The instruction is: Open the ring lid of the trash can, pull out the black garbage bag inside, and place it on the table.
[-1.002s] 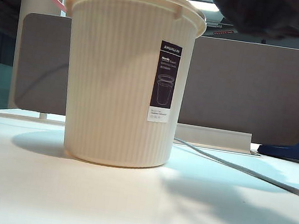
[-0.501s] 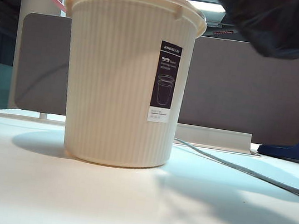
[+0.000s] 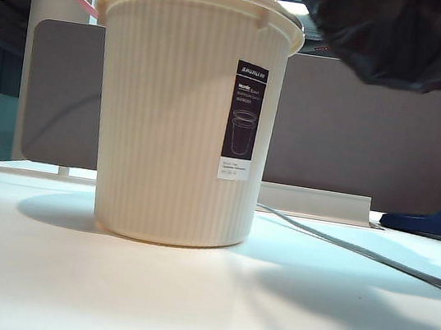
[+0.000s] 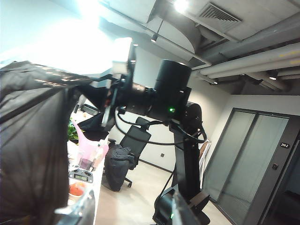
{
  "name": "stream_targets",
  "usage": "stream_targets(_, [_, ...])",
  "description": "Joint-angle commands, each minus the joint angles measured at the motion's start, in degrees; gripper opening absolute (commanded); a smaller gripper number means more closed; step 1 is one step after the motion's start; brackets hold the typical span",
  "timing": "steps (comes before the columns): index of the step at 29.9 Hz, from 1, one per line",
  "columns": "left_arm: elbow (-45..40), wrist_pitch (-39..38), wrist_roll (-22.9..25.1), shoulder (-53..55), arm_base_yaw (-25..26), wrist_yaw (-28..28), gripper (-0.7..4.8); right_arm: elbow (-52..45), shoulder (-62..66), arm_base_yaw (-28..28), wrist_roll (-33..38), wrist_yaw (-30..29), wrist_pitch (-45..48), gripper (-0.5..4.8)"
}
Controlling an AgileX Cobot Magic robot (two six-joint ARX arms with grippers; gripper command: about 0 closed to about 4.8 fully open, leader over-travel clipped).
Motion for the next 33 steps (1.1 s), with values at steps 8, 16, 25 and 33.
stream_targets(8, [0.13,1.57,-1.25,-1.09,-0.11,-0.22,2.09,0.20,-3.43,0.00,3.04,-4.04,-3.39,-0.05])
stream_targets(16, [0.09,1.75,-1.25,-2.84,-2.21,-0.15,2.10,-4.68,-8.35,0.00,3.76,-6.08,-4.57,-0.05])
stream_targets(25, [-0.92,2.12,-1.22,-3.65,-7.19,-0.20,2.10,-15.89,-15.74,0.02,5.62,-7.06,-2.58,-0.05])
stream_targets(33, [-5.18,2.12,-0.52,-6.51,-7.26,-0.24,2.09,-32.28,-25.73,0.02,6.45,-8.79,6.84,-0.05])
